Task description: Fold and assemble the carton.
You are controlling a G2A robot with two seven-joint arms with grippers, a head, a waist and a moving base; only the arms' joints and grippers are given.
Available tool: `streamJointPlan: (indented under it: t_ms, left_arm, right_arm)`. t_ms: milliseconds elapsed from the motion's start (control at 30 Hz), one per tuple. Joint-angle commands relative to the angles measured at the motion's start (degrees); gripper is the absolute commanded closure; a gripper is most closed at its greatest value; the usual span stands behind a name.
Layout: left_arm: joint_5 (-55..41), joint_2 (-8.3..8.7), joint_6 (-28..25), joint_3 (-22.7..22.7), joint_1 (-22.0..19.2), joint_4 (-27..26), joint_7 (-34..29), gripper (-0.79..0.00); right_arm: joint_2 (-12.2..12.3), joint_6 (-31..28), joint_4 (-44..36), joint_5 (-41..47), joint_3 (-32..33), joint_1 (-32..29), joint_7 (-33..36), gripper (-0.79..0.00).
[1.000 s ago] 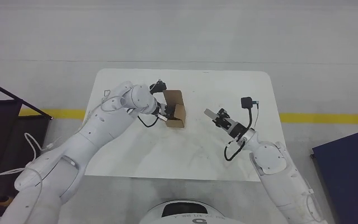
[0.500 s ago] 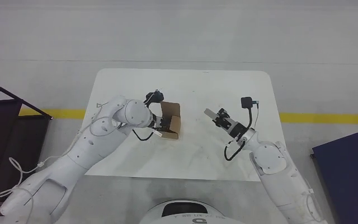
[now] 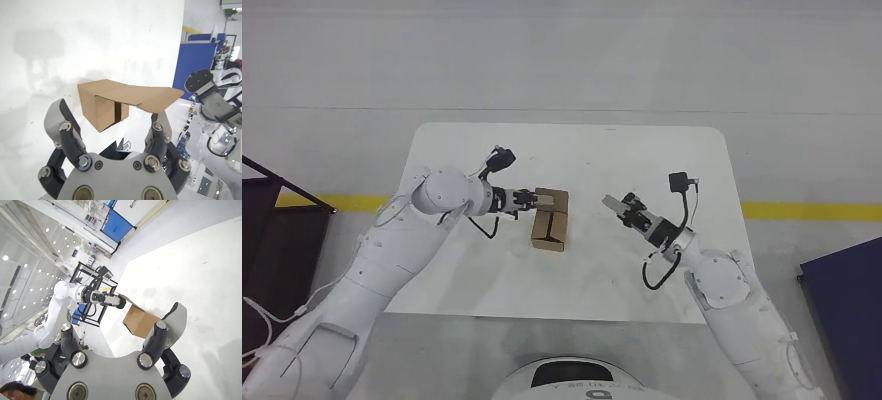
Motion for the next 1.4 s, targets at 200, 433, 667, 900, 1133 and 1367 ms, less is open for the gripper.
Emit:
streamJointPlan:
  t_ms: [200,433,667,900,1133,1367]
  left_arm:
    - [-5.20,2.04,-5.06,-8.32,4.90,2.60,-1.86,-0.785]
    - [-7.86,2.32,-6.51,-9.58,5.18,7.46,-4.51,-0.785]
    - [-5.74,0.86,-3.16,-4.65,1.46,10.30,-2.89,-0.785]
    - [-7.37,-1.26,-1.20,-0.03,-3.40,15.98,-2.49,-0.785]
    - [-9.96,-3.80,-0.42,4.30,-8.31,23.31,-3.18,-0.785]
    - [-13.29,-6.28,-4.28,8.15,-11.42,29.30,-7.42,-0.785]
  right_arm:
    - [-1.00,-5.63,6.68,-5.32,-4.07,5.54,-6.52,-0.785]
    - [-1.00,-5.63,6.68,-5.32,-4.07,5.54,-6.52,-0.785]
    - [-0.23,-7.17,0.83,-28.14,-8.05,4.73,-0.42,-0.785]
    - [0.08,-3.69,-1.39,-42.04,-13.23,4.12,9.12,-0.785]
    - [-0.75,2.33,-0.30,-48.65,-18.59,5.88,10.70,-0.785]
    - [-2.29,13.28,1.97,-57.59,-23.83,7.96,6.67,-0.785]
